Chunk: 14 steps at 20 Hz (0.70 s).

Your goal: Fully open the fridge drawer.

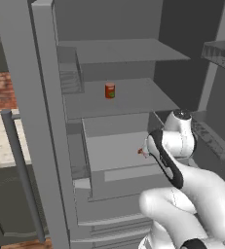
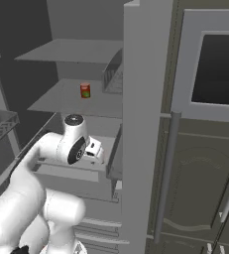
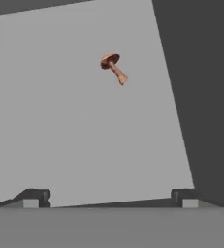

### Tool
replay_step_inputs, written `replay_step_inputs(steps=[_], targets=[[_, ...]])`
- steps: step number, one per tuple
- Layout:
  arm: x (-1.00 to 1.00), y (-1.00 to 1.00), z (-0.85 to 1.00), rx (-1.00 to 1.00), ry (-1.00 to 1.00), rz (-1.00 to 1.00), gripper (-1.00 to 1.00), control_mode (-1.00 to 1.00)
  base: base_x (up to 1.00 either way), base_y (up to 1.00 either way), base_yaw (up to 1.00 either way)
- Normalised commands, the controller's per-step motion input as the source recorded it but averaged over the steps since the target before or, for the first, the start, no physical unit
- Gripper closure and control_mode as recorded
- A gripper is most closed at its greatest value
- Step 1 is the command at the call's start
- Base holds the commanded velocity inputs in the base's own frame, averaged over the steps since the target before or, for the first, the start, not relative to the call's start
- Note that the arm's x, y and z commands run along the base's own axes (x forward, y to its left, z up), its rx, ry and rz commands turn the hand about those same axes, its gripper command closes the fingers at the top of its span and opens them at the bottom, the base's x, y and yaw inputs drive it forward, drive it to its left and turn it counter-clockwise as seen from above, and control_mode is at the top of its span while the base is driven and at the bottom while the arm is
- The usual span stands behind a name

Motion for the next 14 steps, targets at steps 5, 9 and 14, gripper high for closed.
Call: replay_step_inputs(steps=[5,9,14], targets=[[-0.47,0.22,1.00,0.15,-0.48,-0.03,-1.00,-1.00,0.00,0.00,0.00],[-0.48,0.23,1.00,0.05,-0.44,0.00,-1.00,-1.00,0.00,0.00,0.00],[-0.15,0.07,0.30,0.03,-0.18,0.01,-1.00,-1.00,0.00,0.00,0.00]])
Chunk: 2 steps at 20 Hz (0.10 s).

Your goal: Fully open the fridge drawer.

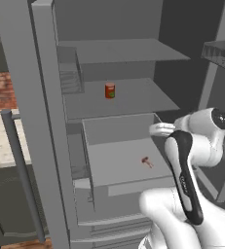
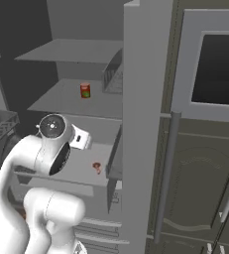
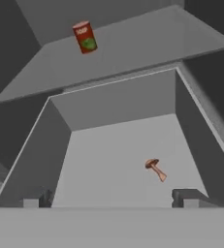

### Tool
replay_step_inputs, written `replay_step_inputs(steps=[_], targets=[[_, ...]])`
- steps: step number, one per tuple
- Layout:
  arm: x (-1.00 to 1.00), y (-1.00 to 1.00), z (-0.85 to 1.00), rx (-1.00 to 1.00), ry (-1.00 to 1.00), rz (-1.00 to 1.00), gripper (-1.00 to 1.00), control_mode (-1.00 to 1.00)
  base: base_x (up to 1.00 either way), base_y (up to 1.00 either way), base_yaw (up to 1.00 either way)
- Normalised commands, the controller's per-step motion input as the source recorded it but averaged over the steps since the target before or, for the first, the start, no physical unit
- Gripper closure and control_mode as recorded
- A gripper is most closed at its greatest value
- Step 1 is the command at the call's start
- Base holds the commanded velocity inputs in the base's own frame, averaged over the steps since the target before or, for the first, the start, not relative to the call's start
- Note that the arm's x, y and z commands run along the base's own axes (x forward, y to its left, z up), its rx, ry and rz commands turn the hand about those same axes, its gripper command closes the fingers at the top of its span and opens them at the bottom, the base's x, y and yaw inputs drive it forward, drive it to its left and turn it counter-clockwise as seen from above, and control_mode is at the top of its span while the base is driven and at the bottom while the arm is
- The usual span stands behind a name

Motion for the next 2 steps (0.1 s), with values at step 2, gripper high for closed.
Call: replay_step_inputs(steps=[2], targets=[[0.00,0.00,0.00,0.00,0.00,0.00,-1.00,-1.00,0.00,0.00,0.00]])
